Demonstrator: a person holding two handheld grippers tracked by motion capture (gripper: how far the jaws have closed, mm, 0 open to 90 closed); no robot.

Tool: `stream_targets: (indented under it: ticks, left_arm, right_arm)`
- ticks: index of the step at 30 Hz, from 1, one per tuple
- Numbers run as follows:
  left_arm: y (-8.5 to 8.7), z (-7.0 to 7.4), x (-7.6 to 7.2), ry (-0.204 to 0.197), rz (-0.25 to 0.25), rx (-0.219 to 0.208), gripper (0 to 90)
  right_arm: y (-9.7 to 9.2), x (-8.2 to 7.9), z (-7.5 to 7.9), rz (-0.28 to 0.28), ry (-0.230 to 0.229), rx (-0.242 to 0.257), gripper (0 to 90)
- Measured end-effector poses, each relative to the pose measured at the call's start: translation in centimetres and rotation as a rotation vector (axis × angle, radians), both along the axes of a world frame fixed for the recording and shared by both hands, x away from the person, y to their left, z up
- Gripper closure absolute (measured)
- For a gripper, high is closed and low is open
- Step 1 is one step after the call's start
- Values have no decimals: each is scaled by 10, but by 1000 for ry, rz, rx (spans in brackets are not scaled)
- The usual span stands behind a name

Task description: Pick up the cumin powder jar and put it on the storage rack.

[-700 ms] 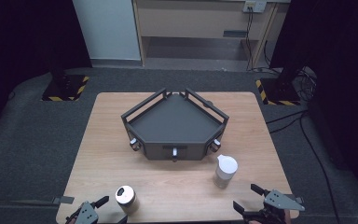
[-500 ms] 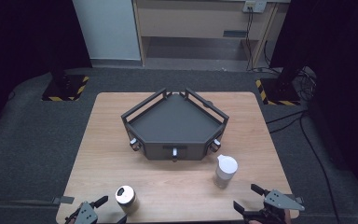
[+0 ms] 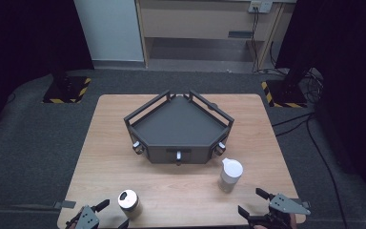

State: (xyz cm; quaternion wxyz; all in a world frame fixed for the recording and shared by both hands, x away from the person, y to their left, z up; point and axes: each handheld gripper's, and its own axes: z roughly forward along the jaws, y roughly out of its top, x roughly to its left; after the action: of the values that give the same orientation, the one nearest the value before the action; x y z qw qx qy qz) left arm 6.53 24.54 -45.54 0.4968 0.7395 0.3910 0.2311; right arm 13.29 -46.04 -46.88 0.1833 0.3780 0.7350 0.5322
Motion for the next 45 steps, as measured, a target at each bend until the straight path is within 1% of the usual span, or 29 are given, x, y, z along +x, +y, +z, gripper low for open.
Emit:
stream_targets:
  ticks: [6, 10, 11, 12, 17, 20, 24, 26, 29, 32, 34, 38, 41, 45]
  left_arm:
    - [0, -3, 2, -7, 13, 6, 40]
    - [0, -3, 4, -5, 10, 15, 40]
    - [-1, -3, 4, -7, 9, 22, 40]
    - [-2, -1, 4, -19, 1, 53, 40]
    - [-3, 0, 6, -25, 4, 59, 43]
    - [-6, 2, 8, -32, 1, 60, 42]
    - [-9, 3, 10, -32, -6, 62, 42]
    - [-10, 4, 13, -32, -11, 78, 41]
    - [-9, 3, 16, -26, -9, 67, 41]
    - [-9, 3, 19, -23, -12, 67, 41]
    - [-10, 3, 20, -26, -21, 61, 41]
    - [-15, 5, 25, -35, -47, 66, 46]
    - [-17, 5, 27, -35, -52, 67, 52]
    - [-20, 4, 33, -34, -69, 68, 86]
  right_arm:
    - [2, 1, 0, 8, 3, -5, 27]
    - [2, 1, 0, 8, 2, -4, 28]
    - [2, 1, 1, 7, 2, -4, 28]
    - [1, 0, 1, 6, 1, -1, 28]
    - [0, 0, 1, 4, 1, 4, 28]
    - [-1, -1, 1, 3, 0, 7, 28]
    - [-2, -1, 1, 2, -1, 9, 28]
    - [-3, -1, 1, 1, 0, 11, 28]
    - [-3, 0, 1, 4, 2, 12, 30]
    - [-3, 0, 1, 6, 3, 11, 31]
    - [-3, 0, 1, 8, 2, 10, 31]
    - [-3, 0, 1, 6, 3, 11, 30]
    - [-3, 0, 1, 6, 3, 11, 30]
    - [-4, 0, 1, 5, 6, 10, 30]
